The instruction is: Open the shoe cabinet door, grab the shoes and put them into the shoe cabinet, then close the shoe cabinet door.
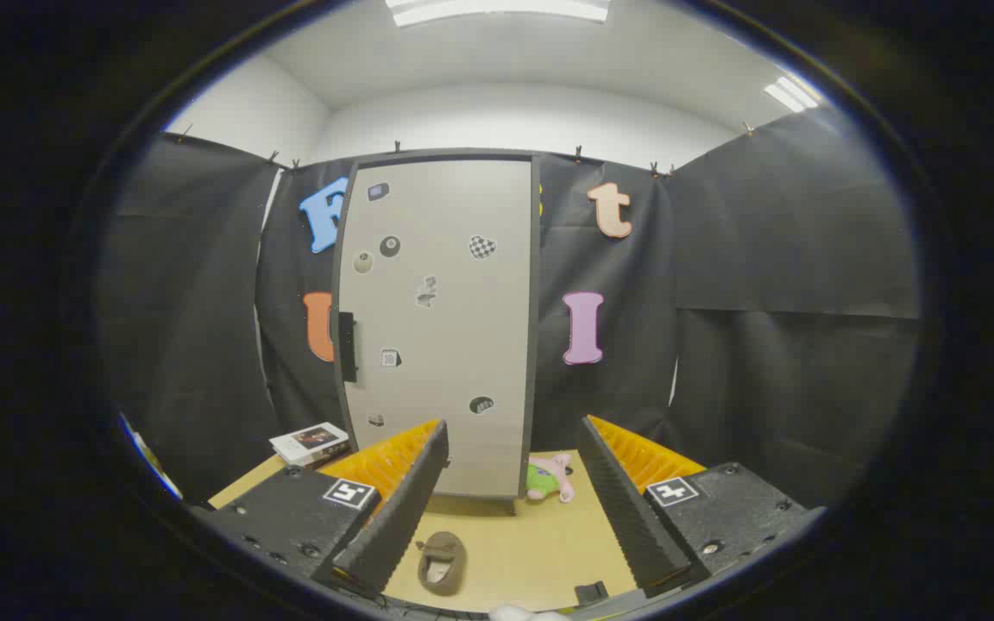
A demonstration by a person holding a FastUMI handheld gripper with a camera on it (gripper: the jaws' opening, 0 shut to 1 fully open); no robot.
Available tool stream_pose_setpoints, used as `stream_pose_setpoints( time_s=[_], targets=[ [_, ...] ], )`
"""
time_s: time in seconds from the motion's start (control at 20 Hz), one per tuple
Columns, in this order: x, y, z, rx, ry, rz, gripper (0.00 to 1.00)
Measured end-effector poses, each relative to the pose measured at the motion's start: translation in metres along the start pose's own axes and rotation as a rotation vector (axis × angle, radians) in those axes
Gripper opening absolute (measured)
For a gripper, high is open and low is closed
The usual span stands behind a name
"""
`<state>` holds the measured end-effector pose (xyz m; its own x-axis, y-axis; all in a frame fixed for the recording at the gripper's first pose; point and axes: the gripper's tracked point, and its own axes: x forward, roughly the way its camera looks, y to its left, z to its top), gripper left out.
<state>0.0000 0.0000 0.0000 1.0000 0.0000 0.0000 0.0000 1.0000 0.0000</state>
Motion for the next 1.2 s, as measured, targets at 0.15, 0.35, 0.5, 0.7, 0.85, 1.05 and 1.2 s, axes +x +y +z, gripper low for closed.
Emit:
stream_pose_setpoints(
  time_s=[0.15,0.35,0.5,0.7,0.85,1.05,1.2],
  targets=[
    [0.002,0.002,-0.003,-0.007,0.003,-0.008,0.99],
    [0.005,0.01,-0.004,-0.002,0.006,-0.004,0.99],
    [0.007,0.017,-0.005,-0.006,0.007,0.0,0.99],
    [0.015,0.031,-0.006,0.0,0.007,0.014,0.99],
    [0.035,0.045,-0.005,0.015,0.007,0.023,0.99],
    [0.075,0.088,-0.001,0.038,0.009,0.076,0.99],
    [0.111,0.131,-0.003,0.026,0.027,0.144,0.99]
  ],
)
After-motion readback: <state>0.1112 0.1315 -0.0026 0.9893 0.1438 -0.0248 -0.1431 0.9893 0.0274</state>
